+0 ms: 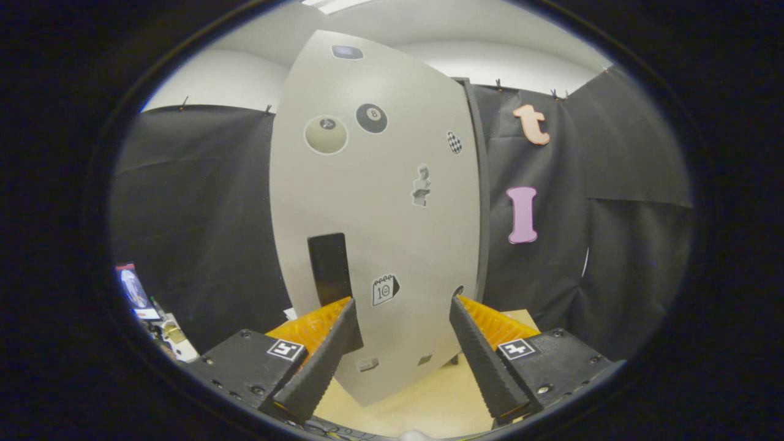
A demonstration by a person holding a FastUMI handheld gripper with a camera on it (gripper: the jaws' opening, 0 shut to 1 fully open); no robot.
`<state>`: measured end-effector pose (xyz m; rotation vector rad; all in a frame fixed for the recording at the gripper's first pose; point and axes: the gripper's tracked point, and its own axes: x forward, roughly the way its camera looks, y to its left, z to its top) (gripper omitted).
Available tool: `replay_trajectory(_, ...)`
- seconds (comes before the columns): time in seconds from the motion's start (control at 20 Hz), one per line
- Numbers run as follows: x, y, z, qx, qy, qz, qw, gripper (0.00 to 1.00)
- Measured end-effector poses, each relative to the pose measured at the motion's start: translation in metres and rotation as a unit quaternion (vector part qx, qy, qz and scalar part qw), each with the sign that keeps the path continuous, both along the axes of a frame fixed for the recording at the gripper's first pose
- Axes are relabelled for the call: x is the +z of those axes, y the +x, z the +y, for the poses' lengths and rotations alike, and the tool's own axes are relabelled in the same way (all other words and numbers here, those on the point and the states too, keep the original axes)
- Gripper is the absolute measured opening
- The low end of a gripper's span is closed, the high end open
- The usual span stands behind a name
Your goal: Open the shoe cabinet door, grab the shoes and put them into the shoe cabinet, then close the shoe cabinet door.
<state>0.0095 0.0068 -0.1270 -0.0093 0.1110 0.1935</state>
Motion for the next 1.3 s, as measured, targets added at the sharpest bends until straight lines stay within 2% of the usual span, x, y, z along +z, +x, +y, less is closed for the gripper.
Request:
replay_trajectory(0.2, 0.008, -0.016, 0.017, 0.006, -0.003, -0.005, 1.0, 1.0)
replay_trajectory(0.45, 0.039, -0.048, 0.013, -0.012, -0.007, -0.018, 1.0, 1.0)
replay_trajectory(0.65, 0.068, -0.08, -0.001, -0.051, 0.005, -0.037, 0.998, 1.0)
replay_trajectory(0.9, 0.091, -0.11, -0.021, -0.068, 0.016, -0.048, 0.996, 1.0)
replay_trajectory(1.3, 0.093, -0.121, -0.036, -0.081, 0.02, -0.045, 0.995, 1.0)
